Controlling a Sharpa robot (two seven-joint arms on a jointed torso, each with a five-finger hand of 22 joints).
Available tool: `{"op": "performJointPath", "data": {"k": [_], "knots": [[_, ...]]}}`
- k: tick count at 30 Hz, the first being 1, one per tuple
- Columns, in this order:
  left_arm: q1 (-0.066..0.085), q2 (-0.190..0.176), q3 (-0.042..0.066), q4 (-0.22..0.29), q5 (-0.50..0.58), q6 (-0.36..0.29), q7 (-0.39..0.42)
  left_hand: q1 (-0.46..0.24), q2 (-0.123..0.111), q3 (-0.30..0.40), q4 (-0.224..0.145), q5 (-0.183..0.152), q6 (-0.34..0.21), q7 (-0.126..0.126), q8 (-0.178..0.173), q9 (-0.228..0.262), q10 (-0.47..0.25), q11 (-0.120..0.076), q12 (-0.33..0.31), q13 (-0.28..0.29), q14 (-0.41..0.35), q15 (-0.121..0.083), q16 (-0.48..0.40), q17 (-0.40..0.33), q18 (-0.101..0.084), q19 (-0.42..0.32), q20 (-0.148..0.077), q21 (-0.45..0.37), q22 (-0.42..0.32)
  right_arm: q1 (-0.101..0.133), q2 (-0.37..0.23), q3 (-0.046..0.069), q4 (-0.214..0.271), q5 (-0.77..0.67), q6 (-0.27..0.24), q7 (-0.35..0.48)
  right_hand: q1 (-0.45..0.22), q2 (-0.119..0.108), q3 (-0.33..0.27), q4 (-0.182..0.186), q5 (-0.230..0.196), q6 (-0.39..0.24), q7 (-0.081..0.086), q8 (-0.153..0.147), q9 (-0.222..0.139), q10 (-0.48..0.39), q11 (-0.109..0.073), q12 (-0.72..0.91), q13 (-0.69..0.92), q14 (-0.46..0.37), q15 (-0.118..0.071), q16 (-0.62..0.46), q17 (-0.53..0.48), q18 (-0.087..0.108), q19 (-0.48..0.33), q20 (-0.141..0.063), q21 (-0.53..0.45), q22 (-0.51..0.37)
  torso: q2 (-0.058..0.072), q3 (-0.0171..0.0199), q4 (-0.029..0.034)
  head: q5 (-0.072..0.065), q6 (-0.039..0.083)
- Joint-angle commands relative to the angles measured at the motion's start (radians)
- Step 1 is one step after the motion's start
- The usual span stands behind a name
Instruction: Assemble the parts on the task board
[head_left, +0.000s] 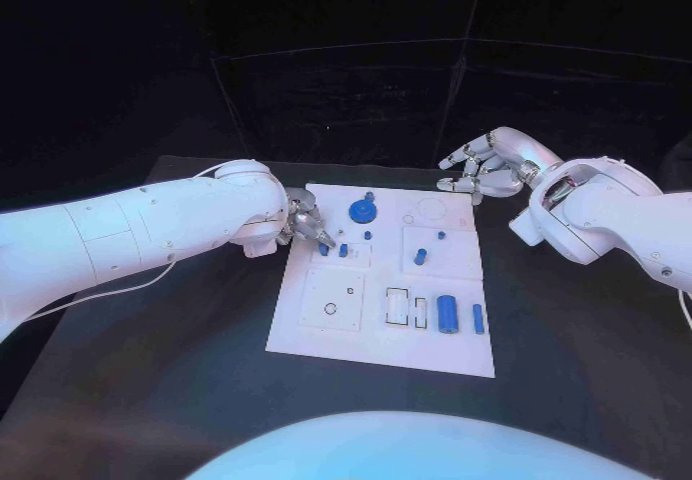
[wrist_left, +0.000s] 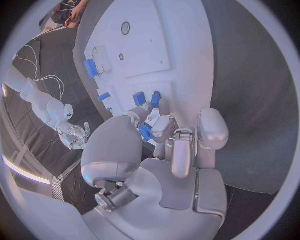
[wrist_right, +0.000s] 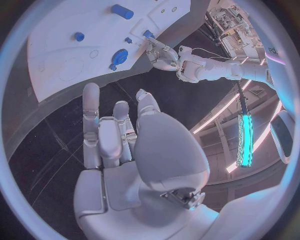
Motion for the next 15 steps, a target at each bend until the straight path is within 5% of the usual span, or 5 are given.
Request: {"op": "performJointPath", "data": {"k": [1,15], "knots": [[0.001,0.002,0.0,-0.002,0.001,0.007,-0.006,-0.019,-0.006,-0.039,0.014,0.001,0.009,-0.002,0.005,0.002,0.007,-0.001,0.008,0.002,0.104,-0.007,0.003,0.263,-0.017,0.007,0.001,0.004,0.003,0.002,0.001,0.001,0.001,0.002,0.003,0.01,0.011,0.002,0.001,0.005,0.006,-0.009,0.0,0.003,0.001,-0.003,-0.006,-0.004,-0.001,0.013,-0.006,-0.004,0.001,0.014,0.006,0.001,-0.005,-0.001,0.0,-0.0002,0.0006,-0.001,0.0],[0.001,-0.009,0.001,0.01,0.001,-0.013,-0.006,-0.02,0.0,-0.174,0.043,0.002,0.011,-0.006,0.011,0.005,0.009,-0.004,0.013,0.01,0.104,-0.01,0.003,0.263,-0.018,0.012,-0.002,0.007,0.012,0.002,0.001,0.001,-0.001,0.004,0.003,0.011,0.011,0.002,0.001,0.005,0.006,-0.009,0.0,0.003,0.001,-0.003,-0.006,-0.004,-0.001,0.013,-0.006,-0.004,0.001,0.014,0.006,0.001,-0.005,-0.001,0.0,-0.0011,0.0006,-0.002,0.0]]}}
